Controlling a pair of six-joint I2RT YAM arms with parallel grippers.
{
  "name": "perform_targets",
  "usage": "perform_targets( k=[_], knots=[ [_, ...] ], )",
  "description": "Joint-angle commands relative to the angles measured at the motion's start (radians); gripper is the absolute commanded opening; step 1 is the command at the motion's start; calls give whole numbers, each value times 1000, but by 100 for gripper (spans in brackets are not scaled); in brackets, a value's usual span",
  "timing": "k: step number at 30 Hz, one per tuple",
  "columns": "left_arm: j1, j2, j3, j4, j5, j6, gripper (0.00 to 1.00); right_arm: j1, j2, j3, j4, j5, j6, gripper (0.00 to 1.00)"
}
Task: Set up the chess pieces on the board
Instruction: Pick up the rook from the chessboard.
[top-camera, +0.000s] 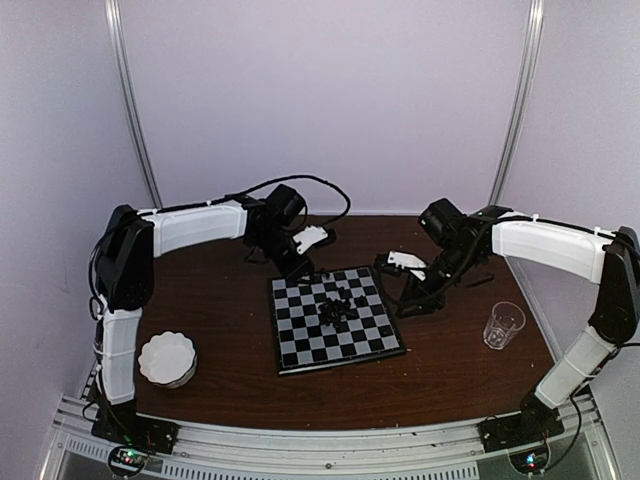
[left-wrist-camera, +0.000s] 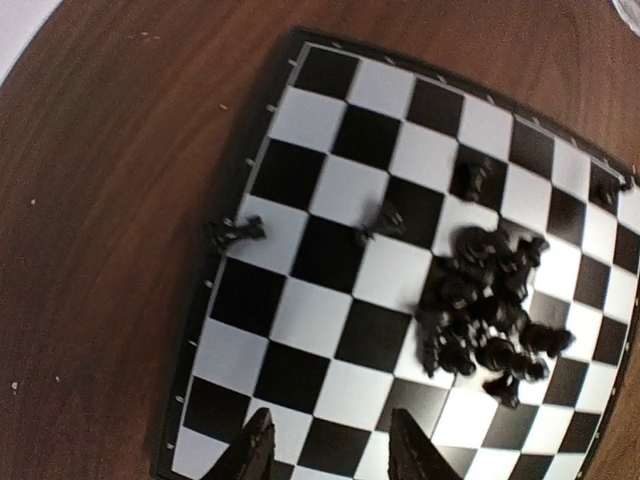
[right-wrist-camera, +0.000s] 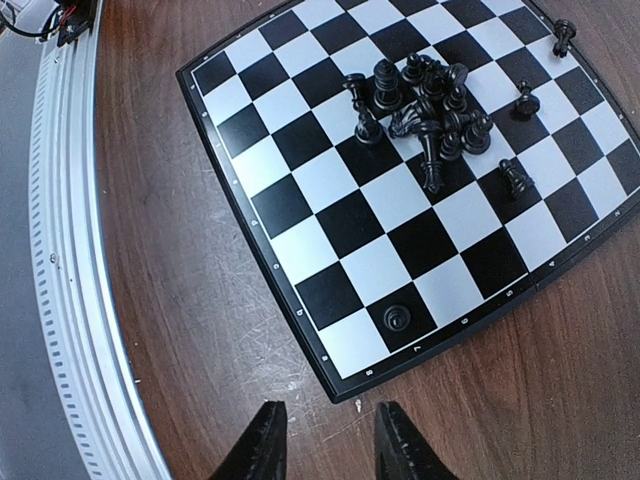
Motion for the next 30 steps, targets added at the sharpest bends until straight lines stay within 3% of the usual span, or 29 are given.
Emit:
perform_targets(
  k=[1, 12, 23, 30],
  knots=[
    [12, 81, 116, 87, -4, -182, 42, -12, -28, -12, 18, -2, -4, 32],
    [12, 283, 338, 175, -143, -468, 42, -22, -12, -13, 27, 7, -4, 31],
    [12, 363, 404, 159, -86, -460, 22, -31, -13, -26, 35, 10, -4, 31],
    [12, 347, 390, 95, -73, -405, 18, -34, -16, -27, 37, 11, -4, 31]
  ],
)
